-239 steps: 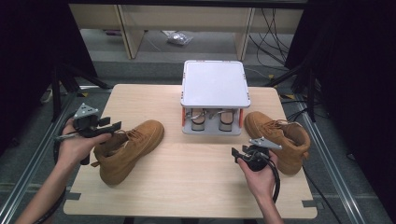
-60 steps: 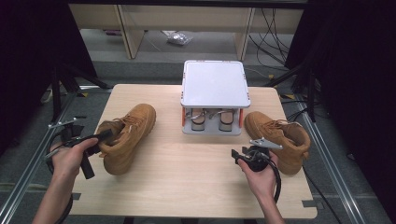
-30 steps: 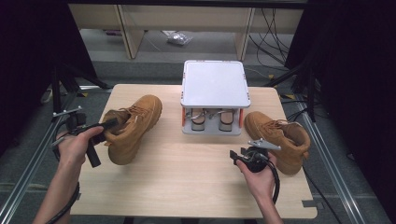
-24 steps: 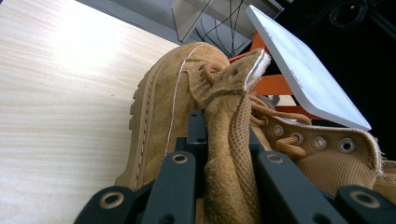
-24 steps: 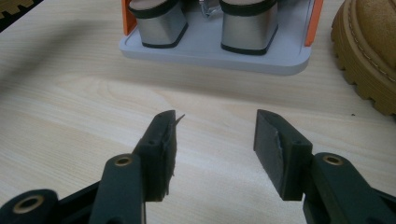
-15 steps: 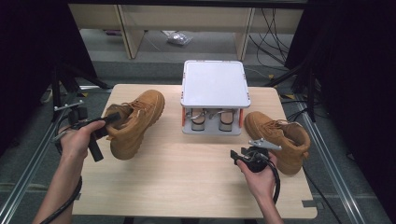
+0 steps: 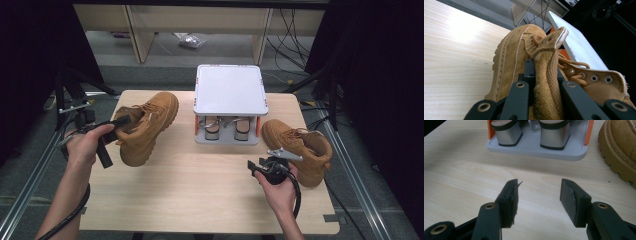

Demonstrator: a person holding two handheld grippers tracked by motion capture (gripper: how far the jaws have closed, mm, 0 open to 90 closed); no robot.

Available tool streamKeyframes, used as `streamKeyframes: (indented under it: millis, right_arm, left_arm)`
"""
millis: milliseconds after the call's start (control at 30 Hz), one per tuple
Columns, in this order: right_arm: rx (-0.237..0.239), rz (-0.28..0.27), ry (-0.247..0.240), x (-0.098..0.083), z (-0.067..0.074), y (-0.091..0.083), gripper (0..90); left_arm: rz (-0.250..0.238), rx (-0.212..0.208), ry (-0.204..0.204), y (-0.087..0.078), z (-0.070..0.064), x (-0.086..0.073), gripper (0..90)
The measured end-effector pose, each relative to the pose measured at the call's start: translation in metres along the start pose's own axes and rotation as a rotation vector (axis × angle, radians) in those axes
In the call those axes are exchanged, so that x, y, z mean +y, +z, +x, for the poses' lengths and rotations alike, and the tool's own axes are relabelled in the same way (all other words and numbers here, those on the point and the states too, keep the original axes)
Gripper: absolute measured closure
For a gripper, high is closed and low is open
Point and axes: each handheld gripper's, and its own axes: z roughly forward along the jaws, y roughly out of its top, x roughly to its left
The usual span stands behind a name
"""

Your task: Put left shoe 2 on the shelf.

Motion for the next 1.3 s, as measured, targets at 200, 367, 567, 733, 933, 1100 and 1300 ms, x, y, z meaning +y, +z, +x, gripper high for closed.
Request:
streamKeyframes:
  millis: [200,367,567,733,933,1100,1300]
  right_arm:
    - [0.019,0.0,0.005,0.0,0.0,0.0,49.8]
    - [0.02,0.001,0.004,0.0,0.0,0.0,49.9]
    - [0.013,0.005,0.005,-0.001,0.0,0.001,49.8]
    - [0.013,0.008,0.003,-0.001,0.0,0.002,49.8]
    - [0.005,0.008,0.004,-0.001,0.001,0.002,49.9]
    - [0.0,0.021,-0.002,-0.002,0.001,0.001,49.9]
    - [0.009,0.023,0.036,-0.003,0.005,0.002,49.9]
  left_arm:
    - [0.002,0.008,0.0,0.002,-0.003,0.004,81.5]
    - [-0.015,-0.01,-0.014,0.004,-0.005,0.007,81.6]
    - [-0.018,-0.005,-0.013,0.008,-0.009,0.011,81.6]
    - [-0.015,-0.009,-0.01,0.011,-0.013,0.015,81.6]
    - [-0.026,-0.011,-0.017,0.013,-0.018,0.019,81.6]
    - [-0.032,-0.015,-0.008,0.015,-0.021,0.023,81.6]
    - [-0.033,-0.016,-0.011,0.017,-0.023,0.025,81.6]
